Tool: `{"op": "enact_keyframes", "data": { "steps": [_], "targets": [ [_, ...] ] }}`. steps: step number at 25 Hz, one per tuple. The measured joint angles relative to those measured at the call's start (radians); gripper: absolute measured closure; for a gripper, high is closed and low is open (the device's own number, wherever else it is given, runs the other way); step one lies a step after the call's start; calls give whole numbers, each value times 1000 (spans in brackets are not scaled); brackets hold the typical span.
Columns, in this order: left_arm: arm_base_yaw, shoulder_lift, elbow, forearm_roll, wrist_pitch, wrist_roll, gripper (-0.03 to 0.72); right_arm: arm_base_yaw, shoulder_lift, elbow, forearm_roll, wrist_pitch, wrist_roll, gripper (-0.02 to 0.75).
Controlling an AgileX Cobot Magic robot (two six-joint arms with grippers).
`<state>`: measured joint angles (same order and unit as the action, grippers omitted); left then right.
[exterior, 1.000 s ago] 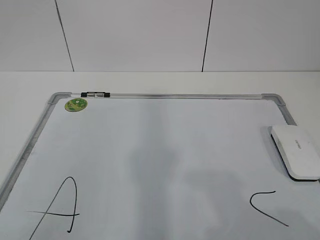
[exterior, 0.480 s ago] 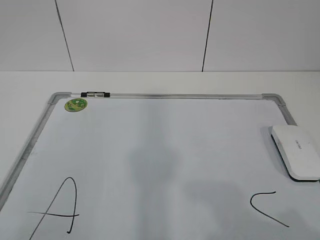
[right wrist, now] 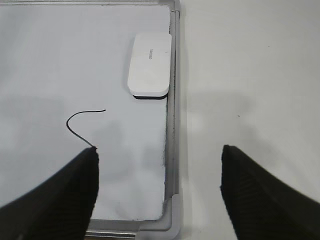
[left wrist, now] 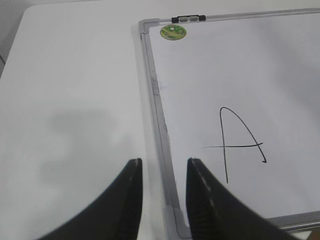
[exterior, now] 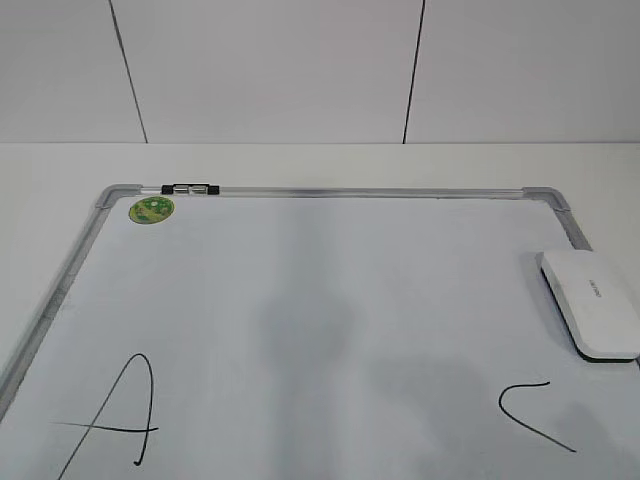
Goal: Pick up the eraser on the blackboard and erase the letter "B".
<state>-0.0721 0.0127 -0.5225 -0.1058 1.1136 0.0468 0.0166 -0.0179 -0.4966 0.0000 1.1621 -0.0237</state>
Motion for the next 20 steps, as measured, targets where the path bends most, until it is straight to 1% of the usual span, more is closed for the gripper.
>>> {"op": "enact_keyframes", "data": {
  "steps": [9, 20],
  "targets": [
    [0, 0, 0, 0, -2, 0, 461, 0, 0, 0, -31, -2, 0, 153],
    [0, 0, 0, 3, -2, 0, 461, 0, 0, 0, -34, -3, 0, 153]
  ]
}}
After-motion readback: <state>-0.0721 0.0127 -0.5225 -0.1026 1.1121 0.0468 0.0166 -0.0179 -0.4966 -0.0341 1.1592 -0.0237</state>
